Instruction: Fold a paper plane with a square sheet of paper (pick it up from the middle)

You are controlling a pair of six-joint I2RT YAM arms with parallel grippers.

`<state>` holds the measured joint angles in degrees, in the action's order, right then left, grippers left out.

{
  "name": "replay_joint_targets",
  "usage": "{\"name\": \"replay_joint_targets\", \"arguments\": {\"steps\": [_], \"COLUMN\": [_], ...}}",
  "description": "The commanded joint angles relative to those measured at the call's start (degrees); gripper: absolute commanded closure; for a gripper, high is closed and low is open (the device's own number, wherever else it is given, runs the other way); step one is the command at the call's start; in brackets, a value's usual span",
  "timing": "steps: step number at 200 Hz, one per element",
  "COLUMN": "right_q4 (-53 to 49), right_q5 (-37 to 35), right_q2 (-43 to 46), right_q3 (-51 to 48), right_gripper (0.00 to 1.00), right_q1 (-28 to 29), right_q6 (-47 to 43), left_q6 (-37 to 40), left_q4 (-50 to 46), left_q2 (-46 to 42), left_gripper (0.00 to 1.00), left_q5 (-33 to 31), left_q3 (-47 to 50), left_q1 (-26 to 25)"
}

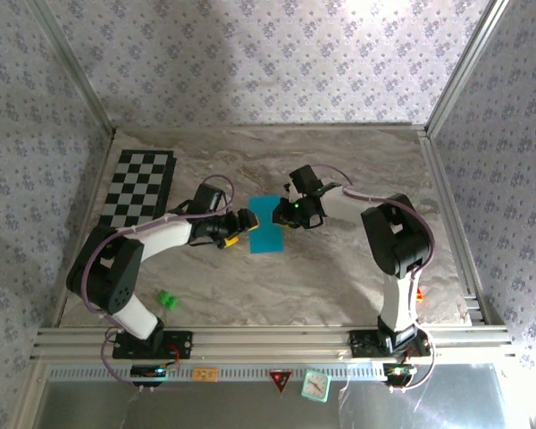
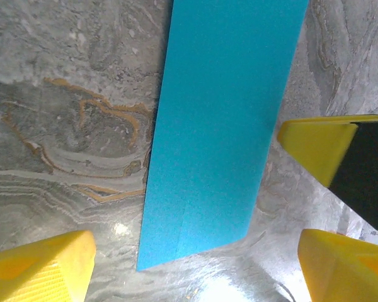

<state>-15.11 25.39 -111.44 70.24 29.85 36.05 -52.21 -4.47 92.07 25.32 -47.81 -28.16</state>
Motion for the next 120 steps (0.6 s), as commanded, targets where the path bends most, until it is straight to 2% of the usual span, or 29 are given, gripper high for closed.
{"name": "replay_joint_targets", "arguments": {"steps": [1,39,120], "right_q4": [-0.30,-2.07,-4.76], "right_q5": [1.07,-0.68,-2.43], "right_q2": [-2.05,-3.54,-4.99], "right_q3": [-0.92,-1.42,-1.42], "right_gripper": [0.80,0.80,0.81], "right_q1": [-0.70,-1.19,-1.58], "right_q6": [0.89,0.42,-1.70], "left_q6": [-0.42,-0.09,-0.53], "left_q4": [0.48,-0.45,0.67], "left_q2": [0.78,1.92,4.70], "left_gripper": [0.19,0.25,0.51], "left_q5": [0.76,0.73,3.82], "left_q3": [-0.61,-1.20,-1.53], "left_q1": [-0.38,-0.32,-0.68]}}
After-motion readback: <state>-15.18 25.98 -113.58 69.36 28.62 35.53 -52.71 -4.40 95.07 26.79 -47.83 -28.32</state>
